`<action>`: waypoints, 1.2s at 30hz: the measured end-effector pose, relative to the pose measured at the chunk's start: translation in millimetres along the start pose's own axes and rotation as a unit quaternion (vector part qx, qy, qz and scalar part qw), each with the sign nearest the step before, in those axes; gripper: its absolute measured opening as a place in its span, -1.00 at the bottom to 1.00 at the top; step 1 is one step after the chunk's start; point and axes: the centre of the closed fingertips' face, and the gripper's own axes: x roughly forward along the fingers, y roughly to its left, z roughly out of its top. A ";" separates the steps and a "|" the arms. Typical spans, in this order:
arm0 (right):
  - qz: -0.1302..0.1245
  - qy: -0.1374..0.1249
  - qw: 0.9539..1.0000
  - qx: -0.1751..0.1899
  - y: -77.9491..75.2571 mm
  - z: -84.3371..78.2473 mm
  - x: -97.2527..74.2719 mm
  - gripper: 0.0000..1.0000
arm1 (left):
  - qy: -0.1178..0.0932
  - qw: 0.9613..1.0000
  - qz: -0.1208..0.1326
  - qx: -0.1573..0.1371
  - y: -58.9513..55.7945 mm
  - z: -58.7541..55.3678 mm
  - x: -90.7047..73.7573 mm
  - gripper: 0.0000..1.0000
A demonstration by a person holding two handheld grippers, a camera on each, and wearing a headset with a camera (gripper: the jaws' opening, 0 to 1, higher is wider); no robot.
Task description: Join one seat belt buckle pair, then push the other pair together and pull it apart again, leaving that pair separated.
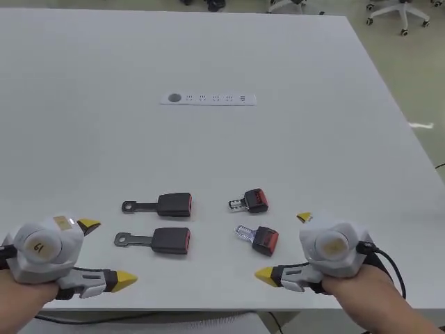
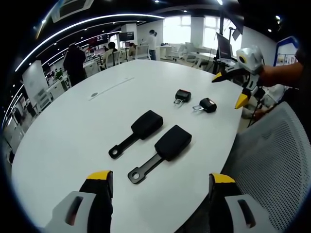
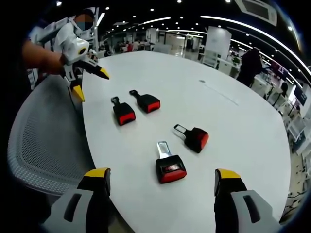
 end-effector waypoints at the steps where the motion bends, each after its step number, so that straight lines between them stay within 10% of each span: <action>1: 0.001 0.000 1.000 0.001 0.0 -0.3 0.3 0.78 | 0.000 1.000 0.000 0.000 -0.3 -0.2 0.2 0.62; 36: 0.014 0.014 1.000 -0.019 1.1 -3.0 1.7 0.54 | 0.012 1.000 -0.014 0.018 1.3 5.9 11.6 0.45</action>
